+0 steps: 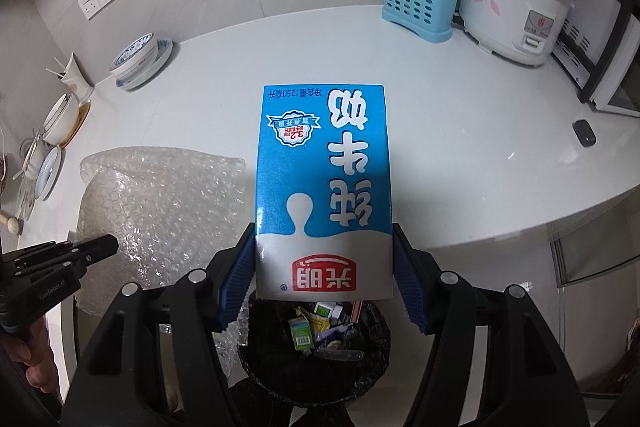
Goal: Collect trash
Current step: 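Lift the bubble wrap and milk carton with both grippers and carry them over the bin, then open the left gripper to drop the bubble wrap into the bin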
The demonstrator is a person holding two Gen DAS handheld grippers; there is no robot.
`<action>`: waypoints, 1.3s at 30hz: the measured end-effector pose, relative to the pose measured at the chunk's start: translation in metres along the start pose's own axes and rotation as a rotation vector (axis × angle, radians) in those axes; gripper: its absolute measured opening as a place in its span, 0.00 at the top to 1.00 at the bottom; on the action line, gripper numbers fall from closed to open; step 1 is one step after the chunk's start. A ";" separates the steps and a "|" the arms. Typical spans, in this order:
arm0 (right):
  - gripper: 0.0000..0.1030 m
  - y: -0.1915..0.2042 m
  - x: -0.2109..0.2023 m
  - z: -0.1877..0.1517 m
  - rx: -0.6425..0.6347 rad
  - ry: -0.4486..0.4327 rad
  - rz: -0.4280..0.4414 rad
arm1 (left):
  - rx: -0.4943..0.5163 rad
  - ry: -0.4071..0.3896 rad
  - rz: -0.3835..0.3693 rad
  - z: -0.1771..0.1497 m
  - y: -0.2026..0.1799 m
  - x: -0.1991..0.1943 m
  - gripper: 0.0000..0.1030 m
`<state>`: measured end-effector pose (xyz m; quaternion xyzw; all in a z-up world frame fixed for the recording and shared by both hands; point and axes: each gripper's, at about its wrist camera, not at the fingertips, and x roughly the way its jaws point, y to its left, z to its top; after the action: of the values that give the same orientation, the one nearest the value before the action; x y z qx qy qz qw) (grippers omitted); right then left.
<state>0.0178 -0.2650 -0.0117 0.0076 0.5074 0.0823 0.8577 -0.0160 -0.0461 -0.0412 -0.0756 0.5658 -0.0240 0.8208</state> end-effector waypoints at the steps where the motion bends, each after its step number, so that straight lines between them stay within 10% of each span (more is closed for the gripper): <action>1: 0.41 -0.001 0.000 -0.004 -0.002 0.004 0.000 | -0.002 0.007 0.000 -0.007 -0.001 0.002 0.93; 18: 0.41 -0.022 0.029 -0.096 -0.012 0.093 0.026 | -0.039 0.102 0.079 -0.094 -0.007 0.065 0.93; 39: 0.41 -0.028 0.062 -0.153 -0.039 0.194 0.021 | -0.005 0.213 0.155 -0.125 -0.021 0.151 0.92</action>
<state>-0.0824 -0.2945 -0.1429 -0.0120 0.5862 0.1013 0.8037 -0.0776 -0.0974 -0.2219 -0.0308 0.6539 0.0329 0.7552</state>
